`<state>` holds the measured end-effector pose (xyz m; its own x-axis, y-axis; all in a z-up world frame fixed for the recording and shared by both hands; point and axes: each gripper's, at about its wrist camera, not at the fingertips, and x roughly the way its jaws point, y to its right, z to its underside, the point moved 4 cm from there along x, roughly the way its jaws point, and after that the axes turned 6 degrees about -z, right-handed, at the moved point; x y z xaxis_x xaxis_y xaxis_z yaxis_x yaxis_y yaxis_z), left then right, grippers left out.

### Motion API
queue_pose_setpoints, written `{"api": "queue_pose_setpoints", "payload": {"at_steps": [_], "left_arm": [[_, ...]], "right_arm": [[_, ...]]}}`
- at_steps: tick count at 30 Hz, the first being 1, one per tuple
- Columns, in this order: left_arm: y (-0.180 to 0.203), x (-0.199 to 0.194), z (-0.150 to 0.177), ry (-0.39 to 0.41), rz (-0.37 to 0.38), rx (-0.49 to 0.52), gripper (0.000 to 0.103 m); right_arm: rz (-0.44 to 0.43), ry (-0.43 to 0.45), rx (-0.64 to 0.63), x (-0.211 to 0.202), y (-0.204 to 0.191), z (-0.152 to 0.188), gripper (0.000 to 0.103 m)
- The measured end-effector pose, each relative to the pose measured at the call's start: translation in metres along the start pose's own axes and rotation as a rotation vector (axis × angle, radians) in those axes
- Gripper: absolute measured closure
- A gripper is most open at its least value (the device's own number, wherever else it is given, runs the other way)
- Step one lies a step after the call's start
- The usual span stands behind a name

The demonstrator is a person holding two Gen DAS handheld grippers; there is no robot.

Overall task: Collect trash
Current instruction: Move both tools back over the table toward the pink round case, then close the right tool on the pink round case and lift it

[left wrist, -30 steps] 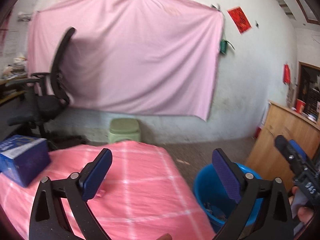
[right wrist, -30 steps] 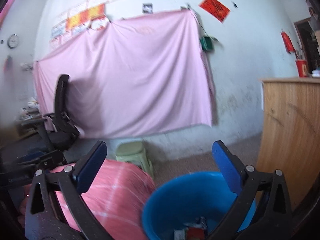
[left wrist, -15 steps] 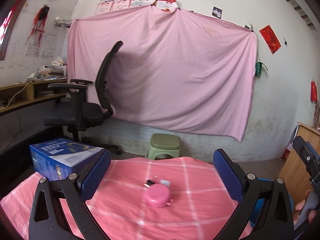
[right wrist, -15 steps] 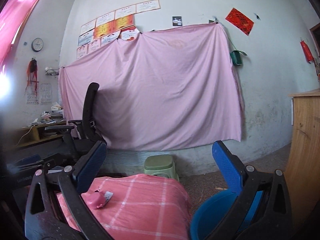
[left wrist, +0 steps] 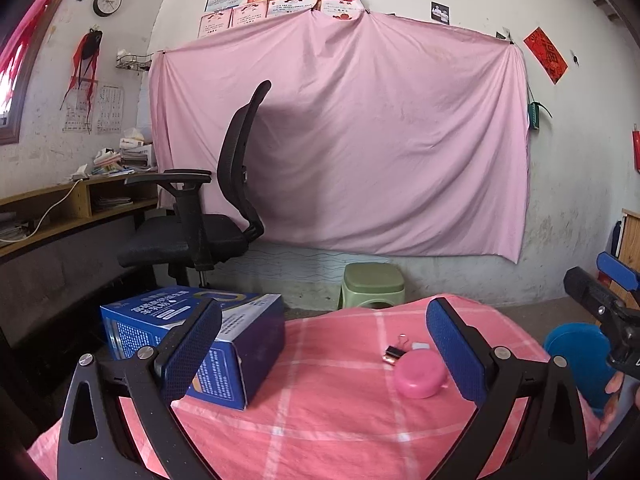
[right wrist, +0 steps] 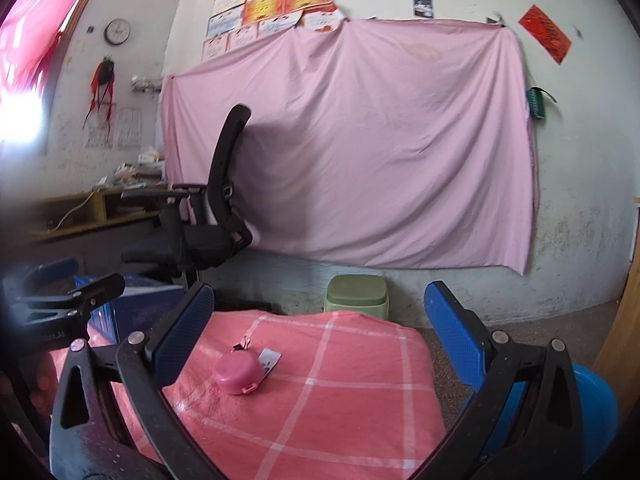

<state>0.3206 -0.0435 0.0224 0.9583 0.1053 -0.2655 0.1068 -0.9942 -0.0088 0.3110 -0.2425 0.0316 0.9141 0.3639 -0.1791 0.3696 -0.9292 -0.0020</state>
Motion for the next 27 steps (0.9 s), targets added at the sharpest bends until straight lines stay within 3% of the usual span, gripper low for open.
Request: {"api": "queue_pose_setpoints", "payload": {"at_steps": [6, 19, 27], "left_arm": [[-0.021, 0.019, 0.017, -0.060, 0.020, 0.013, 0.003], [-0.023, 0.056, 0.051, -0.294, 0.086, 0.005, 0.004], [-0.018, 0.069, 0.058, -0.375, 0.088, 0.013, 0.008]], "right_arm": [[-0.029, -0.109, -0.034, 0.029, -0.017, 0.015, 0.000], [-0.123, -0.476, -0.124, 0.101, -0.040, 0.058, 0.000], [-0.193, -0.611, -0.169, 0.128, -0.053, 0.077, 0.001]]}}
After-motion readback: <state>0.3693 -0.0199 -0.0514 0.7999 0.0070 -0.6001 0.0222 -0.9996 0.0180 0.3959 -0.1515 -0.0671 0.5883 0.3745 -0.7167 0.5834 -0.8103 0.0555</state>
